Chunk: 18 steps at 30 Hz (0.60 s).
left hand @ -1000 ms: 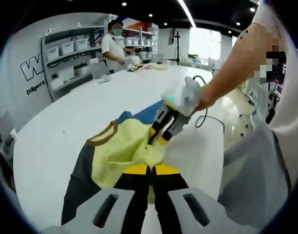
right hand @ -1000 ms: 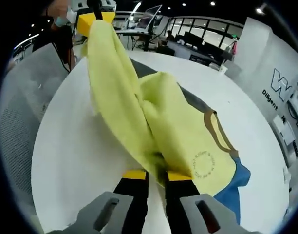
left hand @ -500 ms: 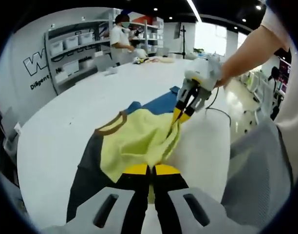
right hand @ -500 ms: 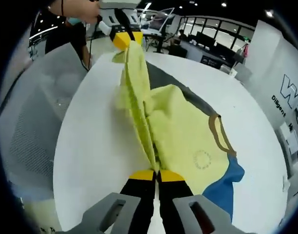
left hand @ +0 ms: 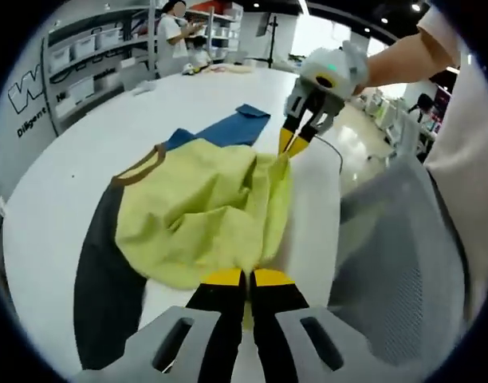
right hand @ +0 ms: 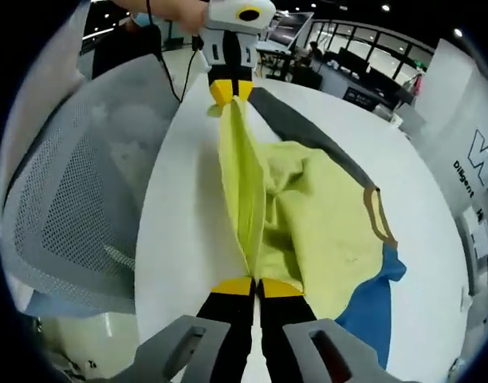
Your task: Fold the garment on the visible template until the final outline fits inside the template.
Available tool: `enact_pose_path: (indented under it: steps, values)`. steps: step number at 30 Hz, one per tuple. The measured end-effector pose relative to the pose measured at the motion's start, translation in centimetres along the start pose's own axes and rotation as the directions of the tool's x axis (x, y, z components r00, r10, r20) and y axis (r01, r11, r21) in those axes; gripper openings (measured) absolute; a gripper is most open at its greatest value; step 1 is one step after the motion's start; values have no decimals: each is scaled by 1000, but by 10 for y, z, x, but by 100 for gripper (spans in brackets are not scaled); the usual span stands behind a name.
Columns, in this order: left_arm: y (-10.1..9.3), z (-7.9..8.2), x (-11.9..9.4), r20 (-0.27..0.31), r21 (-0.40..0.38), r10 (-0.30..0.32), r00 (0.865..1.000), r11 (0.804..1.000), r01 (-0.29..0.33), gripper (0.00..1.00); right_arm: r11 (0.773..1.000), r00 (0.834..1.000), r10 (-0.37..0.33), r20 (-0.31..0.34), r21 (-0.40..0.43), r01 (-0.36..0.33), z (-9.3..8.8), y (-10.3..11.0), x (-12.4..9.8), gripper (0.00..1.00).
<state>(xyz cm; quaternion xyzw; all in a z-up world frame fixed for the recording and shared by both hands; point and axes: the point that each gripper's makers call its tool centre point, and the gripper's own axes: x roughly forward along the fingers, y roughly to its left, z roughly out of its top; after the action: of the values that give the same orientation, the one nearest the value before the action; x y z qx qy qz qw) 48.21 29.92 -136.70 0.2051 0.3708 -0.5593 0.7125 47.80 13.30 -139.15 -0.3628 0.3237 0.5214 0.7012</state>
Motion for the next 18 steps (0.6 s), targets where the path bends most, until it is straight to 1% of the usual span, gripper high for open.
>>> enact_pose_path:
  steps: [2, 3, 4, 6, 7, 9, 11, 13, 15, 18]
  values:
    - [-8, -5, -1, -13, -1, -26, 1000, 1000, 26, 3, 1000, 1000, 10, -1, 18, -10, 0, 9, -1, 0]
    - [-14, -8, -2, -21, -6, -48, 999, 999, 47, 3, 999, 1000, 17, -11, 39, -16, -2, 16, -1, 0]
    - [-17, -10, -2, -26, -11, -59, 998, 998, 59, 3, 999, 999, 24, -21, 33, -23, -4, 23, 0, 0]
    - [-25, -14, -2, -37, -17, -78, 996, 997, 77, 3, 999, 999, 21, -49, 31, -20, -9, 29, 0, 0]
    - [-30, -18, -1, -47, -22, -90, 995, 996, 89, 3, 998, 998, 25, -56, 51, -22, -11, 34, 1, 0]
    - [-34, -22, 0, -55, -22, -98, 994, 995, 97, 3, 996, 998, 48, -45, 84, -44, -11, 45, 3, 0]
    - [-38, -26, 0, -66, -24, -108, 992, 994, 107, 3, 995, 997, 58, -48, 88, -54, -13, 52, 3, 0]
    - [-45, -33, 0, -90, -27, -129, 988, 992, 127, 3, 988, 995, 90, -39, 125, -85, -11, 63, 3, 0]
    - [-47, -40, 1, -108, -21, -126, 986, 992, 125, 3, 986, 993, 107, -44, 132, -100, -13, 71, 3, 0]
    - [-48, -45, 3, -111, -36, -132, 985, 991, 129, 3, 981, 989, 137, -46, 145, -130, -15, 80, 5, 0]
